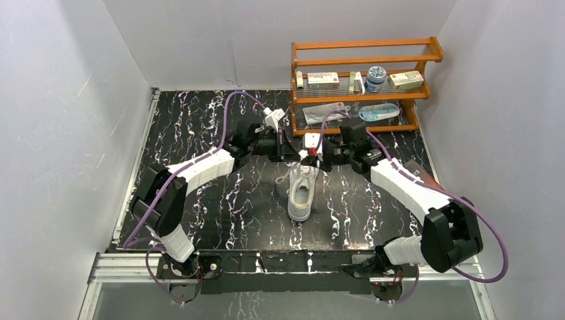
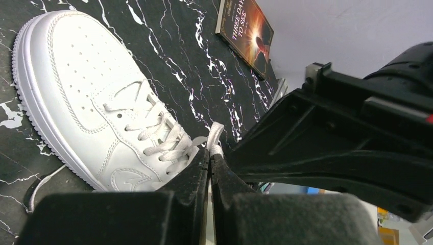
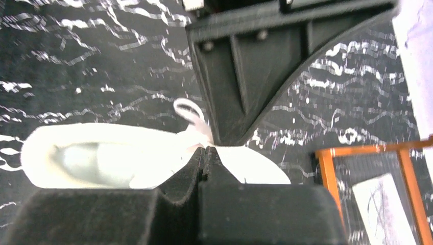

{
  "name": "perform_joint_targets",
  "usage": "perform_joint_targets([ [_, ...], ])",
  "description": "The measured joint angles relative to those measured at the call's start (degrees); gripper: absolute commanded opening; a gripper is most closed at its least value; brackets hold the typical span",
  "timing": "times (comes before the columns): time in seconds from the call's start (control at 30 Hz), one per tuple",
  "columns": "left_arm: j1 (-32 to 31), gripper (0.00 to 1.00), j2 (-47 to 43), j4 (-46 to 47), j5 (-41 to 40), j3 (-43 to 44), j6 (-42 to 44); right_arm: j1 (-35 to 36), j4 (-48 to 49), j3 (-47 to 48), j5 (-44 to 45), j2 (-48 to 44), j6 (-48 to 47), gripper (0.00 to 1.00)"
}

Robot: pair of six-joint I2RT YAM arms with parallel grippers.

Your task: Tie the shoes

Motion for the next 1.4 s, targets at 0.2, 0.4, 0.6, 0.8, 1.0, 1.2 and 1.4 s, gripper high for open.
perform_joint_targets([
  [0.2,0.09,0.0,0.04,-1.55,0.07,0.96,-0.24,3.02,-2.38,-1.99,11.34,-1.75,-0.63,0.0],
  [0.4,-0.13,0.0,0.2,-1.62,0.35,0.96,-0.94,6.05,-4.0,-2.43,15.63,-6.64,0.55,0.0],
  [0.6,-0.13,0.0,0.2,-0.68,1.92,0.87,-0.76,7.91,-4.28,-2.16,16.85,-6.97,1.22,0.0],
  [0.8,-0.11,0.0,0.2,-0.66,2.23,0.85,-0.33,7.91,-8.35,1.95,19.45,-3.48,-0.92,0.0],
  [1.0,0.22,0.0,0.2,-0.63,2.45,0.81,-0.2,7.91,-11.02,5.07,20.04,-3.56,-2.1,0.0],
  [1.2,0.22,0.0,0.2,0.2,3.1,0.57,-0.28,7.91,-12.41,5.4,19.58,-3.56,-3.13,0.0],
  [1.4,0.42,0.0,0.2,0.2,3.15,0.5,-0.68,7.91,-13.66,6.08,19.39,-1.88,-5.38,0.0],
])
